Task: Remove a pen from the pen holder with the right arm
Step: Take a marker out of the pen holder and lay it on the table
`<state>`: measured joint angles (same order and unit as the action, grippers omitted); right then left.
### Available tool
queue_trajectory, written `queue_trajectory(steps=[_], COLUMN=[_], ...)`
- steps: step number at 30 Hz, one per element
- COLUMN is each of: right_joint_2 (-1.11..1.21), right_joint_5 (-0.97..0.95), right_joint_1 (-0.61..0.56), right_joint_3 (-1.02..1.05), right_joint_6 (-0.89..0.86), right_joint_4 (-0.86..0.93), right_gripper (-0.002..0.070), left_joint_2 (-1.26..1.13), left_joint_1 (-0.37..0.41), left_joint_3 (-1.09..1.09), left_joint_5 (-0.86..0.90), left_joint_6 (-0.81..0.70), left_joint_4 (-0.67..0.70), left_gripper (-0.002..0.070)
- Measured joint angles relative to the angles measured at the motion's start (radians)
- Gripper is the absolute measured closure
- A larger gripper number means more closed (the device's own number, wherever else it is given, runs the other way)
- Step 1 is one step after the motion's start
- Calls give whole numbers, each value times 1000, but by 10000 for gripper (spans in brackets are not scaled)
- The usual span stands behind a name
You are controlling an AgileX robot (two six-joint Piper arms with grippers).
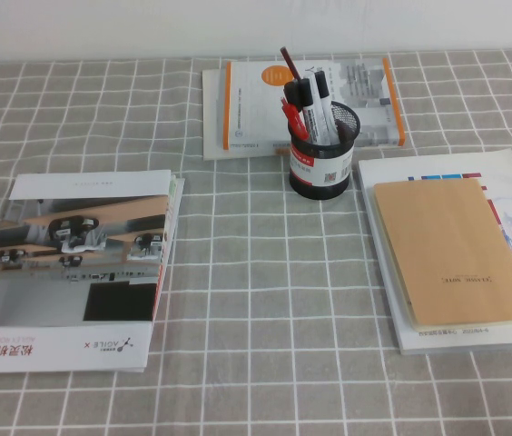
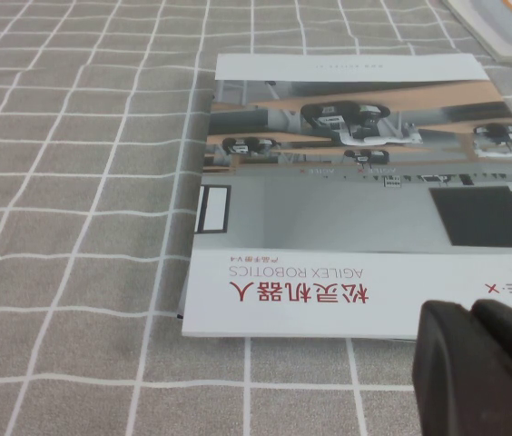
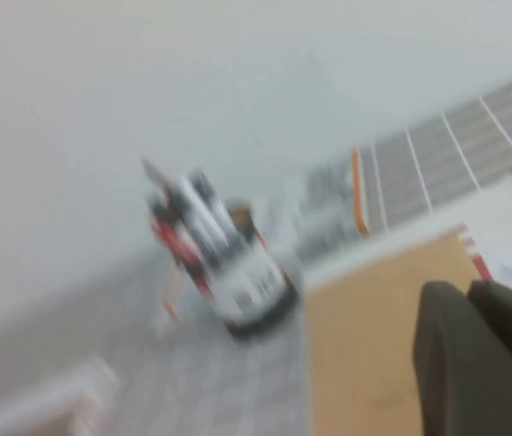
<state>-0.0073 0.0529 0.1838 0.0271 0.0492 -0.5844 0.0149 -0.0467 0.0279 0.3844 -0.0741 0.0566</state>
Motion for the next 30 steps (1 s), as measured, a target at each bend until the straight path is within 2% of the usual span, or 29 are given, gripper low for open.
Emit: queue_trajectory(steps=[3, 5, 13, 16, 21, 30], right_joint_2=[0, 0, 0, 0, 103, 565], right_joint_5=[-83, -110, -120, -62, 57, 348], right_joint_1=[0, 0, 0, 0, 0, 0], right_joint_3=[0, 0, 0, -20, -184, -548], right_joint_6=[0, 0, 0, 0, 51, 189], right_joint_4=[-181, -232, -267, -241, -209, -132], right_gripper=[691, 691, 691, 691, 691, 691], left_joint_2=[0, 0, 0, 0, 0, 0], left_joint_1=[0, 0, 0, 0, 0, 0], left_joint_3=[0, 0, 0, 0, 0, 0], left_joint_5=[0, 0, 0, 0, 0, 0], left_joint_6=[0, 0, 0, 0, 0, 0], left_joint_4=[0, 0, 0, 0, 0, 0], left_gripper=[678, 678, 678, 678, 678, 678])
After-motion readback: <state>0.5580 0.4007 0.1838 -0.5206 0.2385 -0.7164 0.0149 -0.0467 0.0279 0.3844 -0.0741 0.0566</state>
